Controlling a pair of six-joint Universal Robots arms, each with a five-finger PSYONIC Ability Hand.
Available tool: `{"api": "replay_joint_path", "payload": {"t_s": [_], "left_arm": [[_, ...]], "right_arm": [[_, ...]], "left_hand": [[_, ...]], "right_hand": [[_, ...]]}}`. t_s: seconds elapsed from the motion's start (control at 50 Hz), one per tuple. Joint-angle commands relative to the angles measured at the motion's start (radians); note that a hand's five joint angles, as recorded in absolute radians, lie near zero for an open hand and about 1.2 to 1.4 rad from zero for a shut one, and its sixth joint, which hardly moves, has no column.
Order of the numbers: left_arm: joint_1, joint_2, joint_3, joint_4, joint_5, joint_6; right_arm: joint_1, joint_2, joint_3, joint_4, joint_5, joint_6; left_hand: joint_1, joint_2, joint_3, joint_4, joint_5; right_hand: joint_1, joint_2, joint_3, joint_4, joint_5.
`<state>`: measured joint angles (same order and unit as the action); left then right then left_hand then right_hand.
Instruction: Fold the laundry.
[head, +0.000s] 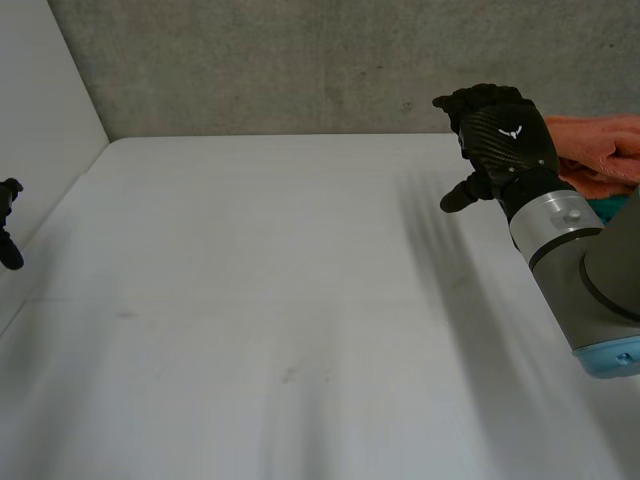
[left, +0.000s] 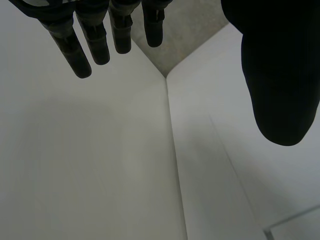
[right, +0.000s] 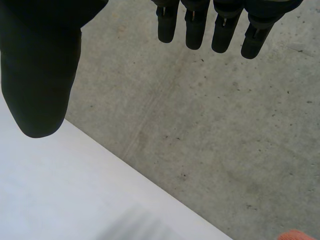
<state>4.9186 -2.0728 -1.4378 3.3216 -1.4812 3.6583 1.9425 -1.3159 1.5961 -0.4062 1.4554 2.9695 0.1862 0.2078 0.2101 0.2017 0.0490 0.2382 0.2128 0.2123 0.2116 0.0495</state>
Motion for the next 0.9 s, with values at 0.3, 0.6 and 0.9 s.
{"api": "replay_joint_path", "payload": {"t_s": [0.3, 0.6, 0.9], "left_arm": [[-0.195, 0.385, -0.093, -0.258, 0.257, -0.432], [-0.485, 0.591, 0.003, -0.465, 0.067, -0.597], [-0.533, 0.560, -0.006, -0.464, -0.027, -0.523]], "right_arm": [[-0.056, -0.080, -0.077, 0.138, 0.006, 0.011], [-0.109, -0.145, -0.191, 0.379, 0.080, 0.132], [-0.100, -0.146, -0.163, 0.366, 0.094, 0.086]], "left_hand": [[-0.012, -0.033, -0.036, -0.027, -0.049], [-0.012, -0.033, -0.036, -0.027, -0.049], [-0.012, -0.033, -0.036, -0.027, -0.049]], "right_hand": [[-0.064, -0.038, -0.038, -0.037, -0.050], [-0.064, -0.038, -0.038, -0.037, -0.050], [-0.064, -0.038, -0.038, -0.037, -0.050]]}}
